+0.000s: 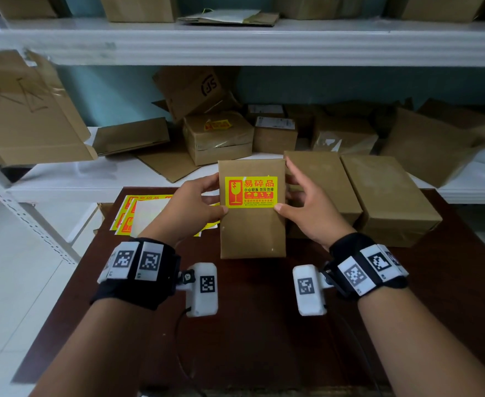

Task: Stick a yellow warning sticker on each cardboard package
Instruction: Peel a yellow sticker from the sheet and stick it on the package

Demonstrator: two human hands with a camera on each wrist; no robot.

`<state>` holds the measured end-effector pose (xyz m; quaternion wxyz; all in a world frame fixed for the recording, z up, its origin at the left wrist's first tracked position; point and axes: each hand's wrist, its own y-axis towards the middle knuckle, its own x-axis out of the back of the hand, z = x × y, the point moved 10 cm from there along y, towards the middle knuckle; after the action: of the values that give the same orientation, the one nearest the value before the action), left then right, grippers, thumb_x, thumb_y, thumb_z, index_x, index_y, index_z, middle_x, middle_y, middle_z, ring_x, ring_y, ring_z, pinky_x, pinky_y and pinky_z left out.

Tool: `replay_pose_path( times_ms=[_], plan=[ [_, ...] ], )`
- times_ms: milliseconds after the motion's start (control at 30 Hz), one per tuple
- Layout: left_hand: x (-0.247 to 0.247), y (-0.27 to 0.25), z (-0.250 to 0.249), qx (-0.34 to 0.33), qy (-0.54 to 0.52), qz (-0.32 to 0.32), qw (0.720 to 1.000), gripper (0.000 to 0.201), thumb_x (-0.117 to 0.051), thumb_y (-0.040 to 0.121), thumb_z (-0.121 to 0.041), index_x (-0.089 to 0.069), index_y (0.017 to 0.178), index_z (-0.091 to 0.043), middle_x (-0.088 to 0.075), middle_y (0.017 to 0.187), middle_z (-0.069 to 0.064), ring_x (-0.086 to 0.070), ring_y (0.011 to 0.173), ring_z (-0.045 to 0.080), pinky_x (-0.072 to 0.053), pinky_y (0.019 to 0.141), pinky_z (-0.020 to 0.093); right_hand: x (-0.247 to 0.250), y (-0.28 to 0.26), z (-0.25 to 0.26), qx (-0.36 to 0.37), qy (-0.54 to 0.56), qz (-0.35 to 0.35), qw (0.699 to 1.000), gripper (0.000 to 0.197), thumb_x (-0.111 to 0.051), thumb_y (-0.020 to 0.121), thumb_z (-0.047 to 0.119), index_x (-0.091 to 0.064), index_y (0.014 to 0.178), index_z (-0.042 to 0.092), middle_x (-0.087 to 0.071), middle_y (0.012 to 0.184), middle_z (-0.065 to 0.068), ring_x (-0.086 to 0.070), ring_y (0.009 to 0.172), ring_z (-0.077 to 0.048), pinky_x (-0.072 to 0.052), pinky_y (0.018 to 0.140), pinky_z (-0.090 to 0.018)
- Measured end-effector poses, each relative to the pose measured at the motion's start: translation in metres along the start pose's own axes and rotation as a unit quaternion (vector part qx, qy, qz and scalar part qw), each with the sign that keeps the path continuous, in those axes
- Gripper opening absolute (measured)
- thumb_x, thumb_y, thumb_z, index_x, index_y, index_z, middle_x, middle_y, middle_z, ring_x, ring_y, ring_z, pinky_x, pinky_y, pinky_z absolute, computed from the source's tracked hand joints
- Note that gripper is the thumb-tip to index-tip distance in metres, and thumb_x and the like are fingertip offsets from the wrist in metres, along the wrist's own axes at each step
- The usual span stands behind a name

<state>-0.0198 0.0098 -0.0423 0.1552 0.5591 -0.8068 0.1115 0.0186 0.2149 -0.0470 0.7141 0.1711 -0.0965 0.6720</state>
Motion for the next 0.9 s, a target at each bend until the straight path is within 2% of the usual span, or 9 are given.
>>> replay_pose_path(
  times_ms=[133, 267, 367, 467, 533, 600, 733, 833, 900],
  plan=[
    [0.000, -0.001, -0.004, -0.005, -0.019, -0.017, 1.000, 0.063, -0.071, 0.085, 0.003, -0.057, 0.140, -0.023, -0.068, 0.126, -0.010, -0.070, 0.106, 0.008, -0.061, 0.079, 0.025, 0.000, 0.000, -0.002, -0.009, 0.008, -0.013, 1.000, 0.088, -0.070, 0.091, 0.002, -0.025, 0.158, 0.037, -0.043, 0.155, 0.008, -0.048, 0.132, -0.006, -0.048, 0.087, -0.009],
    [0.002, -0.002, -0.007, -0.009, -0.030, -0.053, 0.998, 0.041, -0.068, 0.093, -0.010, -0.064, 0.131, -0.025, -0.072, 0.120, -0.011, -0.074, 0.092, 0.005, -0.062, 0.082, 0.033, 0.001, 0.001, -0.001, -0.005, 0.024, -0.044, 0.999, 0.078, -0.070, 0.093, 0.007, -0.031, 0.157, 0.030, -0.050, 0.142, 0.014, -0.055, 0.123, -0.004, -0.049, 0.108, -0.030],
    [0.000, 0.000, -0.007, -0.016, -0.018, -0.035, 0.999, 0.045, -0.064, 0.094, -0.001, -0.062, 0.134, -0.023, -0.072, 0.119, -0.010, -0.073, 0.088, 0.001, -0.060, 0.071, 0.022, -0.001, 0.001, 0.001, 0.000, 0.004, -0.041, 0.999, 0.078, -0.070, 0.093, 0.007, -0.031, 0.157, 0.030, -0.050, 0.140, 0.015, -0.055, 0.123, -0.004, -0.047, 0.110, -0.033],
    [-0.003, 0.001, -0.003, -0.016, -0.019, -0.010, 1.000, 0.058, -0.062, 0.091, 0.008, -0.056, 0.140, -0.022, -0.070, 0.120, -0.012, -0.072, 0.096, 0.001, -0.056, 0.071, 0.016, 0.001, 0.000, 0.001, -0.002, -0.003, -0.036, 0.999, 0.081, -0.070, 0.092, 0.006, -0.030, 0.157, 0.032, -0.048, 0.149, 0.010, -0.050, 0.126, -0.002, -0.048, 0.101, -0.018],
    [-0.003, 0.004, 0.000, -0.019, 0.023, -0.007, 1.000, 0.066, -0.067, 0.087, 0.005, -0.052, 0.144, -0.026, -0.067, 0.125, -0.014, -0.066, 0.112, 0.005, -0.057, 0.086, 0.023, 0.001, 0.001, -0.001, -0.006, -0.002, -0.033, 0.999, 0.082, -0.069, 0.092, 0.003, -0.029, 0.158, 0.030, -0.045, 0.146, 0.013, -0.046, 0.124, 0.000, -0.045, 0.088, -0.004],
    [-0.008, 0.008, 0.007, -0.009, 0.080, 0.005, 0.997, 0.076, -0.073, 0.084, -0.005, -0.043, 0.149, -0.031, -0.058, 0.139, -0.012, -0.055, 0.128, 0.015, -0.050, 0.103, 0.040, 0.000, 0.002, -0.006, -0.013, 0.007, -0.045, 0.999, 0.080, -0.069, 0.092, 0.001, -0.031, 0.157, 0.026, -0.043, 0.145, 0.013, -0.045, 0.125, -0.001, -0.044, 0.086, -0.002],
    [-0.026, 0.007, 0.021, 0.034, 0.106, 0.063, 0.992, 0.118, -0.081, 0.077, -0.030, 0.004, 0.159, -0.035, -0.038, 0.153, -0.014, -0.053, 0.128, 0.018, -0.048, 0.106, 0.044, 0.000, 0.007, -0.015, -0.022, 0.012, -0.082, 0.996, 0.073, -0.071, 0.090, 0.002, -0.039, 0.153, 0.021, -0.049, 0.150, -0.001, -0.049, 0.133, -0.010, -0.044, 0.097, -0.012],
    [-0.030, 0.009, 0.024, 0.038, 0.070, 0.034, 0.996, 0.110, -0.070, 0.090, -0.015, 0.015, 0.157, -0.032, -0.029, 0.150, -0.018, -0.053, 0.128, 0.021, -0.049, 0.102, 0.040, 0.000, 0.009, -0.019, -0.028, 0.004, -0.088, 0.996, 0.075, -0.073, 0.088, 0.002, -0.041, 0.152, 0.022, -0.052, 0.138, 0.009, -0.050, 0.126, -0.004, -0.042, 0.092, -0.008],
    [-0.027, 0.010, 0.022, 0.041, 0.035, -0.003, 0.999, 0.101, -0.063, 0.095, -0.008, 0.012, 0.158, -0.030, -0.027, 0.140, -0.016, -0.056, 0.121, 0.019, -0.053, 0.087, 0.025, 0.000, 0.009, -0.017, -0.023, -0.022, -0.089, 0.995, 0.078, -0.075, 0.087, 0.005, -0.039, 0.153, 0.026, -0.048, 0.126, 0.019, -0.046, 0.121, 0.001, -0.039, 0.093, -0.010]
  ],
)
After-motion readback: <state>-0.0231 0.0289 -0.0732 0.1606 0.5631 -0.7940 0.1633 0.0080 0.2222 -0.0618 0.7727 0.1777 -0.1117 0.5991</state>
